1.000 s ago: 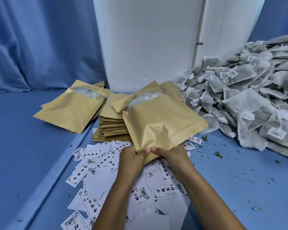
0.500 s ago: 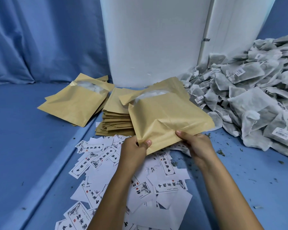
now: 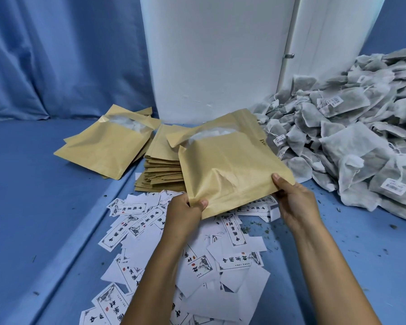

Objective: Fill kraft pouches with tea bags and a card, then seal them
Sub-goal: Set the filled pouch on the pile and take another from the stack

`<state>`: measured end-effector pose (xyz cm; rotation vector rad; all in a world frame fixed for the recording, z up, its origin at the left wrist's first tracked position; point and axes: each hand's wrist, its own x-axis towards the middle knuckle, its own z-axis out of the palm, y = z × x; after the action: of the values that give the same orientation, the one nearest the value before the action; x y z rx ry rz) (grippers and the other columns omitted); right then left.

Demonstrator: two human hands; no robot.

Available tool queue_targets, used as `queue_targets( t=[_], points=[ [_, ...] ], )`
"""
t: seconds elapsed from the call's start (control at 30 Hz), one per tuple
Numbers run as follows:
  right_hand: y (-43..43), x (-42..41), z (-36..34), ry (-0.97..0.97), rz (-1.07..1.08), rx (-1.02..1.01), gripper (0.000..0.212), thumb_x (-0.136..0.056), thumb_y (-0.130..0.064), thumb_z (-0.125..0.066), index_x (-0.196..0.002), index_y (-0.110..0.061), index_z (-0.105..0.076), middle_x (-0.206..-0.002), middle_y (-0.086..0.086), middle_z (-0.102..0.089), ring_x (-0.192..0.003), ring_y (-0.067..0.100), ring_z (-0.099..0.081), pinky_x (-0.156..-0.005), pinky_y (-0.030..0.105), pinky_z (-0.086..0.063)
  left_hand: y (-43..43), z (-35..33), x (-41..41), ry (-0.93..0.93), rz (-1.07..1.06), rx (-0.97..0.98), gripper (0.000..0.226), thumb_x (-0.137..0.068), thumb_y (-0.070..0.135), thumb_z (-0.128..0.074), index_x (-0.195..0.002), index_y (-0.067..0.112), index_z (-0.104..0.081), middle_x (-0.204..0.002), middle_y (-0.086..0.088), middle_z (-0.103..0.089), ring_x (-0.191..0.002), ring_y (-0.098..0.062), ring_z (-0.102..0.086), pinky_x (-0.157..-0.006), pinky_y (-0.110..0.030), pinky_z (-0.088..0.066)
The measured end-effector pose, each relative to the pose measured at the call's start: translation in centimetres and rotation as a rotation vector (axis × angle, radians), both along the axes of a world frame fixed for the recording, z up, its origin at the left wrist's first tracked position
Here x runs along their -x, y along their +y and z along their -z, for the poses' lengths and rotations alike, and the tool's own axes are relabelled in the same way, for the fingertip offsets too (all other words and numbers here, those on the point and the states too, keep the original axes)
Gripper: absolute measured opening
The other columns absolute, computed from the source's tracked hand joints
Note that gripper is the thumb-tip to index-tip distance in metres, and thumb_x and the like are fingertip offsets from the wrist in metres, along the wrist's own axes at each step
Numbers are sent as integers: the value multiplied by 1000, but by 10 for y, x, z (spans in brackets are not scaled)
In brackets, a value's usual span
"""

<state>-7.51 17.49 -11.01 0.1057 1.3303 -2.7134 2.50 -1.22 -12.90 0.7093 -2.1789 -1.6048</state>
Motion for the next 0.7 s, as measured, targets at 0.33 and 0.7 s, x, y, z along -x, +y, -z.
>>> queue_targets(
  t=[0.33,0.7],
  points=[
    [3,2,-4,74,-32,-97,9,-87,1,-58,-80,0,-63,-64,2,-70,-56,9,-67,-52,18,-53,8,-3,-2,233,-20,-493,15,-86,30,-68,-88,16,-70,-78,7,-74,-72,-7,-68,-62,-17,-51],
    [-5,-7,2,273,93,-726,20,-97,-1,-33,-95,-5,-52,-57,11,-50,-32,4,-48,-33,14,-34,1,-3,19,231,-3,-236,46,-92,16,-59,-135,18,-43,-118,-4,-60,-91,-16,-64,-63,-25,-57]
  ],
)
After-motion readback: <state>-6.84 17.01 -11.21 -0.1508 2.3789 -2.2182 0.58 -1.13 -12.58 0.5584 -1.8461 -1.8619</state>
